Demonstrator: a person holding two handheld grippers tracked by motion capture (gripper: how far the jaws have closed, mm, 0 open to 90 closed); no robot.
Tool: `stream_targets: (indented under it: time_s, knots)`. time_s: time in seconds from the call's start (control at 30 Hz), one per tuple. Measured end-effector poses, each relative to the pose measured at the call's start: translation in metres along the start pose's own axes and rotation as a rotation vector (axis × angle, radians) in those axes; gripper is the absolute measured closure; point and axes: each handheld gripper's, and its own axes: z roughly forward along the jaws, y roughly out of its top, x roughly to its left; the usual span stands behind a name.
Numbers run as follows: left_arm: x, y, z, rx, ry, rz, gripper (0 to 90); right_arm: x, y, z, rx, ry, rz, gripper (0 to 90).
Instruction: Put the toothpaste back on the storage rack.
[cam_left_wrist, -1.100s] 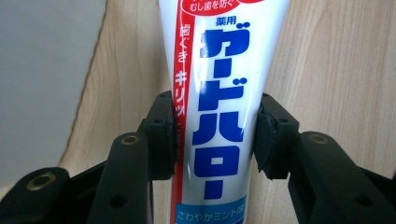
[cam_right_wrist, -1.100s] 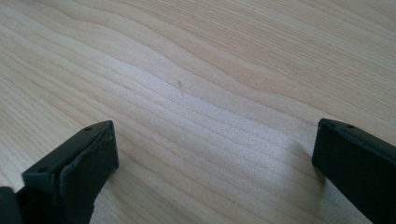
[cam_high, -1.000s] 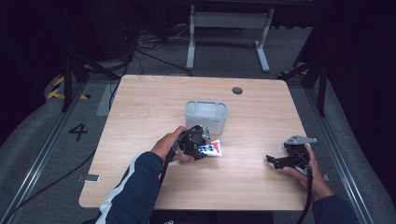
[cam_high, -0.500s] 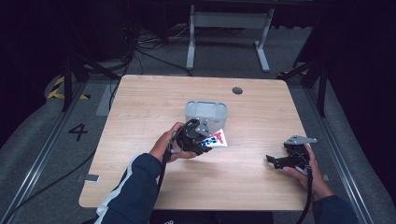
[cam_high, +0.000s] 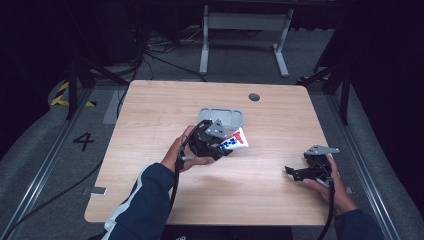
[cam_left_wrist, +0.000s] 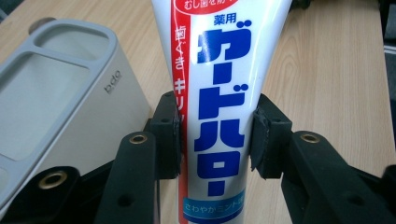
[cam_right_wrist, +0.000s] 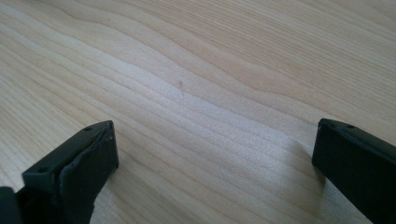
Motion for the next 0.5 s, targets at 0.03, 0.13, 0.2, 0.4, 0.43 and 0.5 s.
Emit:
stream_targets:
  time_s: [0.03, 0.13, 0.2, 0.4, 0.43, 0.5]
  knots:
    - [0.000, 0.000, -0.002, -0.016, 0.009, -0.011, 60.7, 0.000, 0.000, 0.000, 0.000, 0.000, 0.000, 0.3]
    - [0.002, 0.002, -0.005, -0.037, 0.011, -0.008, 60.8, 0.000, 0.000, 0.000, 0.000, 0.001, -0.001, 0.3]
    - [0.002, 0.002, -0.006, -0.043, 0.018, -0.007, 60.8, 0.000, 0.000, 0.000, 0.000, 0.001, -0.001, 0.3]
    - [0.009, 0.003, -0.011, -0.079, 0.054, -0.024, 60.9, 0.000, 0.000, 0.000, 0.000, 0.000, -0.001, 0.3]
    - [0.010, 0.003, -0.012, -0.081, 0.058, -0.024, 60.9, 0.000, 0.000, 0.000, 0.000, 0.001, -0.001, 0.3]
    - [0.012, 0.002, -0.013, -0.091, 0.069, -0.033, 61.0, 0.000, 0.000, 0.000, 0.000, 0.001, -0.001, 0.3]
